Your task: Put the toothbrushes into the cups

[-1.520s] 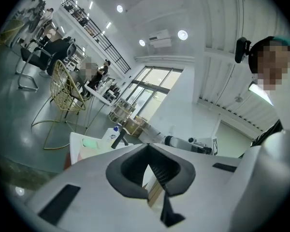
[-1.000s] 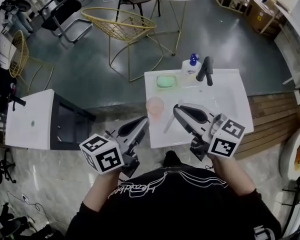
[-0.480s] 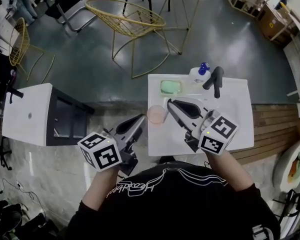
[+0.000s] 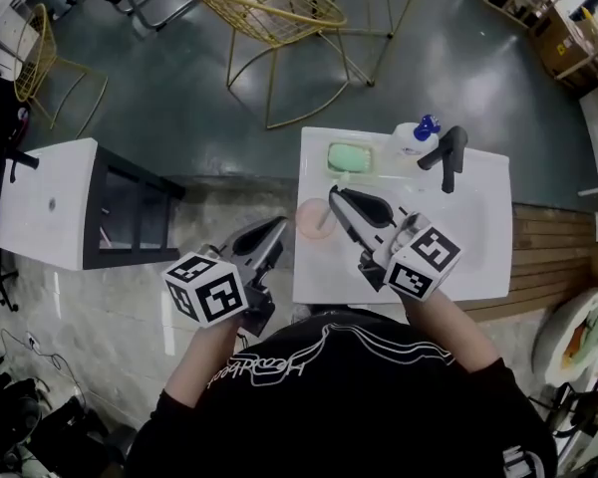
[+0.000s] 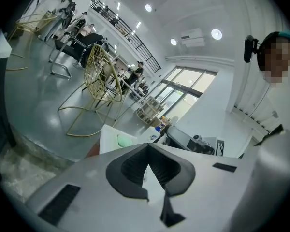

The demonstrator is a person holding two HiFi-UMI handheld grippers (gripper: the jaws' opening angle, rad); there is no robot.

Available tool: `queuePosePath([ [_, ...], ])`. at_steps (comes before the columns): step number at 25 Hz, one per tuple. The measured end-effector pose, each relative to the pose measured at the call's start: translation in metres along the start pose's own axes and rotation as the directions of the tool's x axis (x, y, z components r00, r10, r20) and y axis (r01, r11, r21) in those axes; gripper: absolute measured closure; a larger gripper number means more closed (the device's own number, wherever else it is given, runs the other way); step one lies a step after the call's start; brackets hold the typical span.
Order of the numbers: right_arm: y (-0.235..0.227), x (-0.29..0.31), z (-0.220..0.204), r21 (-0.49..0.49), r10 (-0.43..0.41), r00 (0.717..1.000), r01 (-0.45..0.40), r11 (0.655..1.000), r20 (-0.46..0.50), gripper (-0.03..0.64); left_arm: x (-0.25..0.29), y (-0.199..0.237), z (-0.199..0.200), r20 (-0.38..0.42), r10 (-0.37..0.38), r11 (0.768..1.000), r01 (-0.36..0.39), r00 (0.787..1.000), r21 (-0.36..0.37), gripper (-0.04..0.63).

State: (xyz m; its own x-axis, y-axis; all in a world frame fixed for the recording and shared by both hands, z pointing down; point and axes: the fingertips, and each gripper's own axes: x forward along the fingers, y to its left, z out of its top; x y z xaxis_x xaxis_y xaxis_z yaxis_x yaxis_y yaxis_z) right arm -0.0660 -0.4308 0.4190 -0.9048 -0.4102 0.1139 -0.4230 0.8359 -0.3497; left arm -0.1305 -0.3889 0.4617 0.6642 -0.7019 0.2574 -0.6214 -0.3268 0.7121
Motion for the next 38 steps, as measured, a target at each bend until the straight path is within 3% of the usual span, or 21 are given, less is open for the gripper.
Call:
queuePosePath([
  [5, -0.008, 0.009, -0.03, -0.015, 0.009, 0.999, -0.01, 1.0, -0.036, 0.58, 0.001, 0.014, -0.015, -0.015, 0.016, 0.998, -0.017, 1.0, -0.068, 0.589],
  [17, -0.019, 0.02, -0.068, 0.002, 0.011, 0.995, -0.011, 1.0, -0.103, 0.58, -0.007, 0.038, -0.038, -0.033, 0.07, 0.986, -0.074, 0.997, -0.151, 0.589],
  [25, -0.023, 0.023, -0.074, 0.026, 0.016, 0.992, -0.013, 1.0, -0.123, 0.58, -0.01, 0.042, -0.037, -0.03, 0.085, 0.983, -0.089, 0.996, -0.163, 0.589],
  [35, -0.037, 0.021, -0.08, 0.057, -0.043, 0.99, 0.051, 0.997, -0.136, 0.577, -0.017, 0.042, -0.038, -0.028, 0.08, 0.983, -0.084, 0.996, -0.164, 0.589],
  [36, -0.038, 0.021, -0.081, 0.072, -0.046, 0.989, 0.057, 0.996, -0.14, 0.567, -0.018, 0.042, -0.037, -0.026, 0.082, 0.983, -0.085, 0.996, -0.163, 0.589],
  [38, -0.04, 0.019, -0.083, 0.098, -0.051, 0.988, 0.066, 0.993, -0.143, 0.48, -0.022, 0.042, -0.036, -0.023, 0.085, 0.984, -0.087, 0.996, -0.158, 0.589],
])
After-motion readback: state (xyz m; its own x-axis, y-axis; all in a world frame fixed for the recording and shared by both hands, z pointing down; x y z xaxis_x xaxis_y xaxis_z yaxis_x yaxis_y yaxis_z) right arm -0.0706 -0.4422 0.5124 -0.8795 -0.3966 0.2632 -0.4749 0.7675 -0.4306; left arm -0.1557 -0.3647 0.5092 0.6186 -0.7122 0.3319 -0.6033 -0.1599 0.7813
